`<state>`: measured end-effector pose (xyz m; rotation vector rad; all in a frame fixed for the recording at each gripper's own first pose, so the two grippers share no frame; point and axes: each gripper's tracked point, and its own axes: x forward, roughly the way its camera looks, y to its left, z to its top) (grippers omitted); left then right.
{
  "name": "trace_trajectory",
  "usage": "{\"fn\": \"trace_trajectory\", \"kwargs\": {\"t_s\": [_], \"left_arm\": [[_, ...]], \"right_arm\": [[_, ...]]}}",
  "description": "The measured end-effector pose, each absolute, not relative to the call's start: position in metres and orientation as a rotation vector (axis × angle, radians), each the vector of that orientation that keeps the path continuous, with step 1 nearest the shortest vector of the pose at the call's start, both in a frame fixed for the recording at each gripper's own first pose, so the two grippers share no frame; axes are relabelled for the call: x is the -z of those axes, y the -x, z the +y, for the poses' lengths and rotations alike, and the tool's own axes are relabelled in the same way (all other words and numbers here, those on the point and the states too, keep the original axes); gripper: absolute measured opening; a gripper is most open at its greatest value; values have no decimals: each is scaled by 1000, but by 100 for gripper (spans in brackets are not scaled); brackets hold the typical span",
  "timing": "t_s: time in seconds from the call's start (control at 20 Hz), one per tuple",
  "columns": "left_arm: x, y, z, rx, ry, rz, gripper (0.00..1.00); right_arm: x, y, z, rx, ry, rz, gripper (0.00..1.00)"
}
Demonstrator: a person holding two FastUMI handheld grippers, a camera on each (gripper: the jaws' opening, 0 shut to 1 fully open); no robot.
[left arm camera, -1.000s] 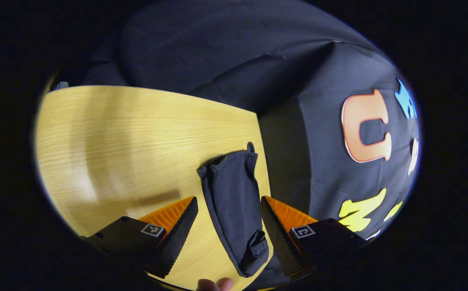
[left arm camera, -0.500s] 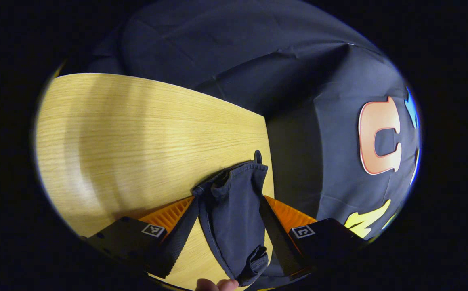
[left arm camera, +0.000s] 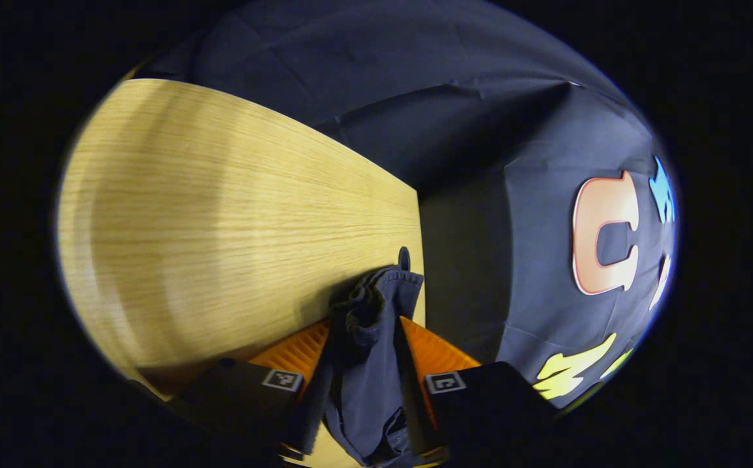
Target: Grasp the waist and the cuffs of the jeans and fold them to make the two legs overlap; first hold the waist and fold one-third of the jeans toward the cuffs, then hold the cuffs and fold the remaining one-third in the same direction to finish folding.
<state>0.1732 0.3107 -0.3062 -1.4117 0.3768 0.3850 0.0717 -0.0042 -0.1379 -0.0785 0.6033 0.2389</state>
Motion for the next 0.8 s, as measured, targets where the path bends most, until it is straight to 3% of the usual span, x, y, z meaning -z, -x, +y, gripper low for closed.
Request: {"fn": "trace_trajectory", "kwargs": {"t_s": [0.1,0.15,0.3,0.4,0.45,0.8], "left_arm": [[305,-177,312,-386,1416,380,17],[300,-176,311,-376,1411,375,13],[287,-176,303,-340,1317,399,8],[260,-182,300,-292,1271,369,7],[247,-183,297,-273,1238,359,7],[137,-181,230,-115,1063,276,6]], "right_arm": [[137,-69,-8,-232,69,600,87],[136,-67,-11,-225,72,592,87],[127,-62,-15,-215,76,562,90],[117,-58,-19,-194,72,520,90],[115,-59,-15,-188,65,501,95],[105,-22,-24,-164,11,429,97]]}}
